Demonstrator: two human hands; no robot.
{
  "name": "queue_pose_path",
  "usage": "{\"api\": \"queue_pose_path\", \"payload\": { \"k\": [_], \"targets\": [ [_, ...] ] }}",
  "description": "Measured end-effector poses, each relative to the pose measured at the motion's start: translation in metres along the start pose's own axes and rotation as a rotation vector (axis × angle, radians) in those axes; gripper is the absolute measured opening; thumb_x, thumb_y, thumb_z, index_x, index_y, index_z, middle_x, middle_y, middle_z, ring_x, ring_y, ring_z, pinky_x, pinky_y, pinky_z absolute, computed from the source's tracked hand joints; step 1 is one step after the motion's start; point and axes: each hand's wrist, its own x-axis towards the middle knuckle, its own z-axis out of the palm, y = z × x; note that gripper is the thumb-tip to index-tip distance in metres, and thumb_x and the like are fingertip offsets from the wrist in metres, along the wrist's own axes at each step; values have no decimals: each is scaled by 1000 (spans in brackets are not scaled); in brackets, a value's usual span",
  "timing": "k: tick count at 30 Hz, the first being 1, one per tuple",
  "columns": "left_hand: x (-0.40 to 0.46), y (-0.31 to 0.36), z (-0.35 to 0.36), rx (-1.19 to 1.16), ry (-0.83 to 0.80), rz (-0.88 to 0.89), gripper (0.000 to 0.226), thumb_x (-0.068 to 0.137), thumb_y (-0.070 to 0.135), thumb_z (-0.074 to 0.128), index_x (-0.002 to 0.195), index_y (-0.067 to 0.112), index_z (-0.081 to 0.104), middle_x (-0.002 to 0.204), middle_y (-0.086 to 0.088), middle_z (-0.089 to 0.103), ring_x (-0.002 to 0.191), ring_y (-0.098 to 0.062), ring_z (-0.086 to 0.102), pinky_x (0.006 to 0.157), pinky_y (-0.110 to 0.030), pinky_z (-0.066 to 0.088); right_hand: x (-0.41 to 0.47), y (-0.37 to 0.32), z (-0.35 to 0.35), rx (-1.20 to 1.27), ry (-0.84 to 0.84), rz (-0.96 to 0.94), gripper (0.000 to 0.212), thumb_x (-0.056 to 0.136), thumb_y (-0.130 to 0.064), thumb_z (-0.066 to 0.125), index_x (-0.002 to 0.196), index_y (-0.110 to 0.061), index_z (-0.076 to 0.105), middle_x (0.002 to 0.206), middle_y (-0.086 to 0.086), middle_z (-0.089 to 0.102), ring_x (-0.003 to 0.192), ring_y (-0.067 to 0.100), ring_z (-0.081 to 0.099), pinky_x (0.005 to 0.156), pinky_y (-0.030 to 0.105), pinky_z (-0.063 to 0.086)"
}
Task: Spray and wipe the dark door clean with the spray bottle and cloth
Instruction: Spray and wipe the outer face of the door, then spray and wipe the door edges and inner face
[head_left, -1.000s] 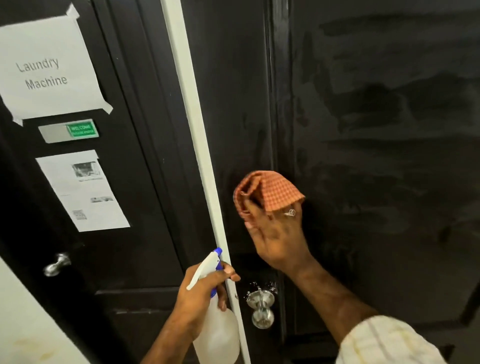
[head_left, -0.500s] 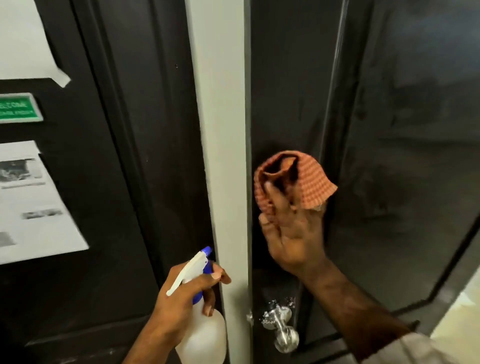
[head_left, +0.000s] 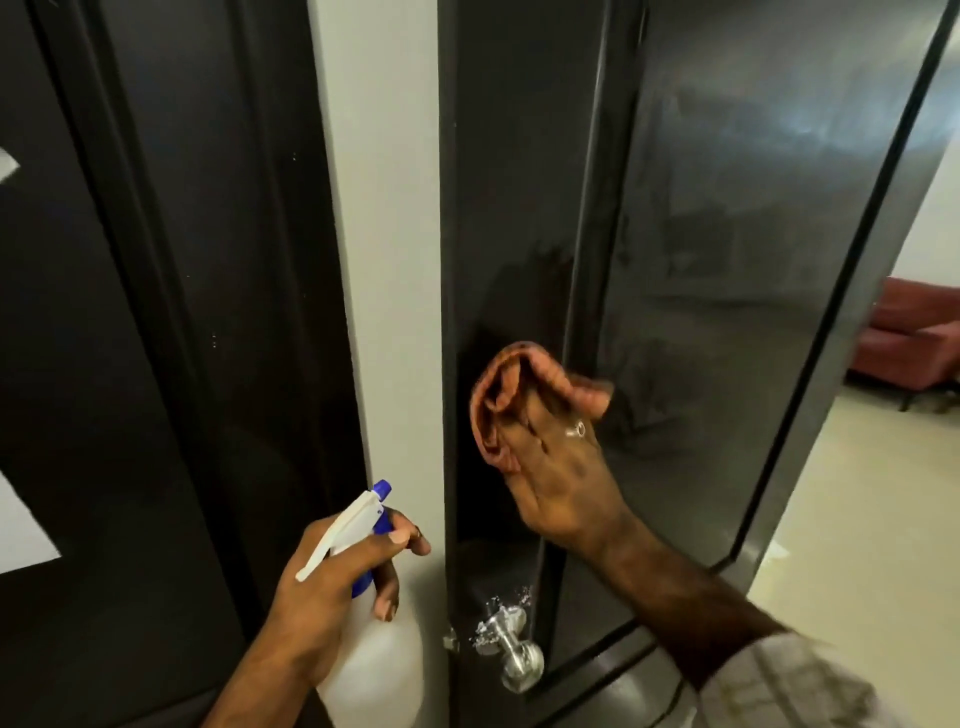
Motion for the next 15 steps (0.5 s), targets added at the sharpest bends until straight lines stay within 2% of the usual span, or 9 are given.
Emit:
{"api": "queue_pose_path", "payload": {
  "k": [2, 3, 5, 7, 8, 9, 11, 13, 15],
  "targets": [
    [-9, -6, 8, 0, 20, -26, 22, 83, 26, 72, 89, 5, 77, 98, -27, 76, 46, -33, 48, 51, -39, 53, -41, 12, -13, 5, -61, 71, 54, 95, -9, 66, 148, -6, 59, 144, 22, 61, 135, 40, 56, 104, 61, 52],
    [-14, -11, 11, 1, 21, -43, 22, 83, 26, 72, 89, 5, 77, 98, -27, 76, 45, -32, 48, 51, -39, 53, -53, 11, -22, 49, -96, 144, 55, 97, -12, 62, 152, -12, 54, 146, 19, 60, 134, 38, 57, 107, 56, 52],
    [-28, -20, 21, 10, 8, -77, 26, 82, 29, 74, 89, 4, 77, 100, -27, 76, 44, -31, 48, 54, -38, 52, -69, -3, -42, 270, -159, 325, 55, 105, -12, 54, 159, -18, 47, 161, 10, 50, 150, 29, 47, 122, 45, 41],
    [-44, -31, 33, 31, -9, -110, 35, 79, 36, 79, 90, 3, 77, 100, -27, 76, 44, -31, 50, 54, -37, 52, -91, -28, -57, 610, -133, 588, 50, 109, -10, 53, 159, -15, 48, 164, -1, 49, 153, 19, 43, 126, 37, 35],
    [-53, -38, 37, 32, -21, -123, 40, 77, 39, 80, 91, 2, 77, 100, -28, 76, 44, -31, 50, 53, -36, 52, -104, -45, -62, 783, -66, 777, 47, 109, -11, 54, 156, -15, 51, 157, -5, 56, 147, 16, 51, 121, 35, 41],
    [-61, -43, 41, 28, -34, -143, 43, 76, 40, 80, 93, 0, 76, 100, -28, 76, 45, -31, 51, 53, -36, 51, -118, -60, -64, 945, 19, 999, 42, 110, -15, 56, 151, -16, 56, 145, -7, 66, 134, 13, 63, 110, 32, 51],
    [-74, -56, 48, 34, -57, -191, 47, 77, 39, 81, 95, -4, 74, 100, -29, 75, 47, -31, 51, 54, -36, 51, -147, -82, -72, 1239, 268, 1453, 39, 108, -24, 55, 145, -14, 61, 128, 2, 76, 112, 16, 74, 88, 30, 61],
    [-87, -70, 51, 50, -75, -232, 46, 79, 38, 80, 95, -5, 74, 101, -29, 75, 48, -31, 51, 56, -36, 50, -179, -98, -84, 1401, 490, 1809, 42, 108, -28, 48, 142, -8, 63, 131, 16, 73, 115, 29, 74, 86, 36, 65],
    [-97, -83, 53, 76, -98, -280, 39, 83, 34, 78, 94, -3, 75, 100, -27, 75, 48, -30, 50, 56, -36, 49, -204, -116, -96, 1484, 599, 2043, 43, 110, -32, 46, 126, -5, 75, 128, 22, 73, 112, 36, 75, 86, 46, 66]
  ]
}}
